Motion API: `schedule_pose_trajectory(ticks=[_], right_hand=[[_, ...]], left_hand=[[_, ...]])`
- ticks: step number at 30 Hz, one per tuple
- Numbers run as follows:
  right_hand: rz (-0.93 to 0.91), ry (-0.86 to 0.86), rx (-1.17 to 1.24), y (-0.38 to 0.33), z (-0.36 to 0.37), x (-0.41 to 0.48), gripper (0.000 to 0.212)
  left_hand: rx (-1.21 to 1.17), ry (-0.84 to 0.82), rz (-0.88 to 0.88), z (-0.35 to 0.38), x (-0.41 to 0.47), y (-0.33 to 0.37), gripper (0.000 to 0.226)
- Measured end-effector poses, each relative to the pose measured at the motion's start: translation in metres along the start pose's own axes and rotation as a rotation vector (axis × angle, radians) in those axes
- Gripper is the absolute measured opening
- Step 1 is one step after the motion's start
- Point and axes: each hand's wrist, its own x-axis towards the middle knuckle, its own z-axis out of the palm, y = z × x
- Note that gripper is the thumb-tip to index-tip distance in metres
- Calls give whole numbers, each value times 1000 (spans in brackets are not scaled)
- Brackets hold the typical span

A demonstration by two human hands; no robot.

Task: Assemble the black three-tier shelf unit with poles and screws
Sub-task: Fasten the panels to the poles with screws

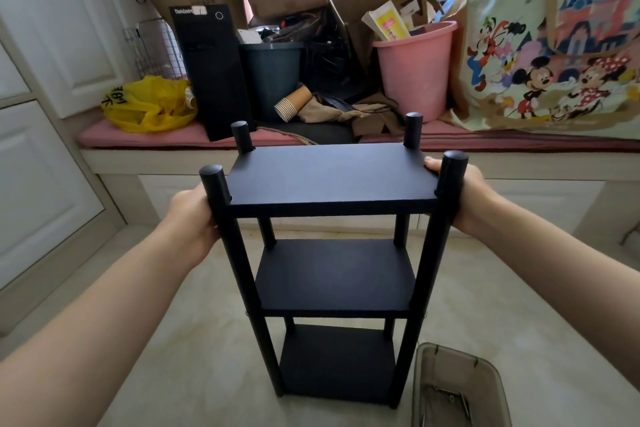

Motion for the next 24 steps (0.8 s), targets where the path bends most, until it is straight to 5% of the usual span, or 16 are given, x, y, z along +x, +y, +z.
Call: schedule_pose_trajectory(ticks=[10, 16, 19, 24], right_hand=[[-139, 92, -174, 28, 45, -32, 28], [-52, -16, -255, 35, 58, -58, 28], [-68, -59, -337, 35, 49, -70, 29], [-67, -145, -317, 37, 43, -84, 36]], left_hand=[[59, 263, 76, -4, -24, -7, 16], [-137, -170, -290, 28, -67, -28, 23], [10, -412, -216, 38, -76, -40, 45], [-9, -583, -153, 54, -85, -56, 40]])
